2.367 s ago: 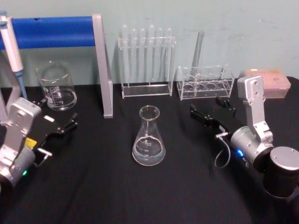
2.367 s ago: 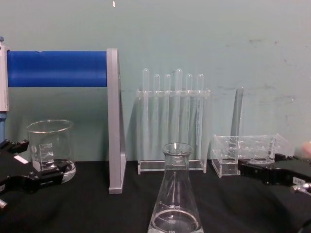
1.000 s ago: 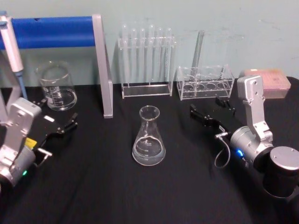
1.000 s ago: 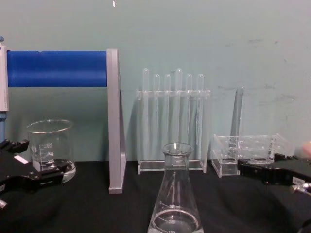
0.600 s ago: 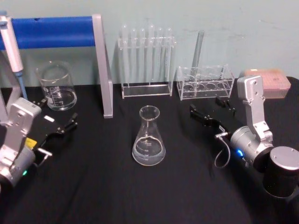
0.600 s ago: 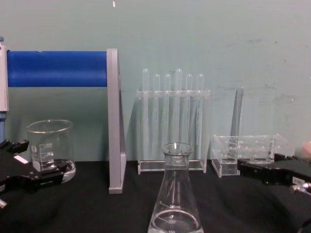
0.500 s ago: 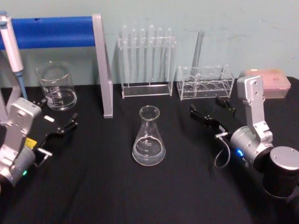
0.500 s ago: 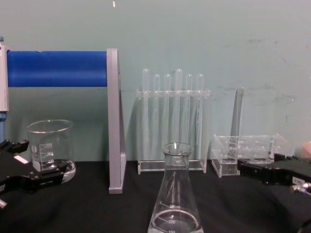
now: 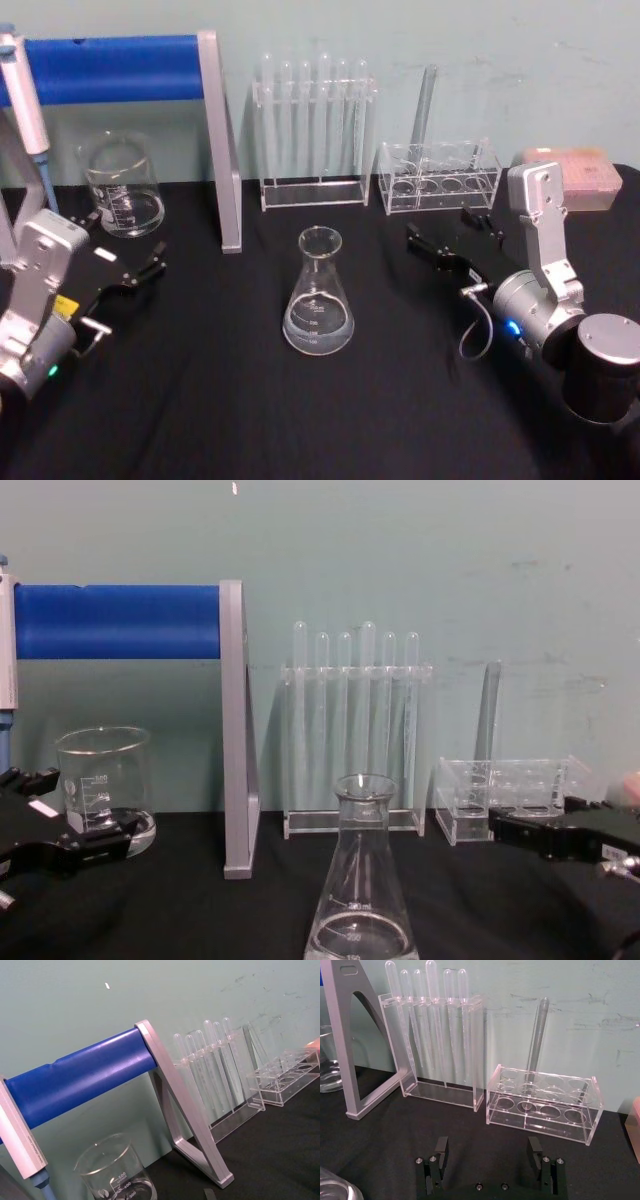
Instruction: Grasp the erlenmeyer flask with one hand, shake it three times, then place it back.
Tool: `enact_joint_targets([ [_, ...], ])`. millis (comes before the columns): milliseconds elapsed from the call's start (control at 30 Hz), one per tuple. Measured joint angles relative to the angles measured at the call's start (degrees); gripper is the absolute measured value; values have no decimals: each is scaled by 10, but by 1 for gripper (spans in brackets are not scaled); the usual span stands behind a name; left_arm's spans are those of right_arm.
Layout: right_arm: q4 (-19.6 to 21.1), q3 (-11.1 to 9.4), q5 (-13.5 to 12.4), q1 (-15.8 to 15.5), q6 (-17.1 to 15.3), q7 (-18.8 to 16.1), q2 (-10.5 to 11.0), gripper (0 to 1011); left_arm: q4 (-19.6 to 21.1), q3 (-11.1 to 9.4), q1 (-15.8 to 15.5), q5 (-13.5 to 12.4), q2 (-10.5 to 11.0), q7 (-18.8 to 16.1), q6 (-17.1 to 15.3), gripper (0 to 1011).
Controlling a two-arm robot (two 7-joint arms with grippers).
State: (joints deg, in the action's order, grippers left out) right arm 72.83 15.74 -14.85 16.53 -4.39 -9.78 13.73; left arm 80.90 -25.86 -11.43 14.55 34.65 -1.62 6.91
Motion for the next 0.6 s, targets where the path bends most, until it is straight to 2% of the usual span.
enact_joint_targets([
  [600, 0, 0, 0, 0, 0, 0, 0, 1000, 0, 0, 0, 0, 0, 0, 0, 1001],
])
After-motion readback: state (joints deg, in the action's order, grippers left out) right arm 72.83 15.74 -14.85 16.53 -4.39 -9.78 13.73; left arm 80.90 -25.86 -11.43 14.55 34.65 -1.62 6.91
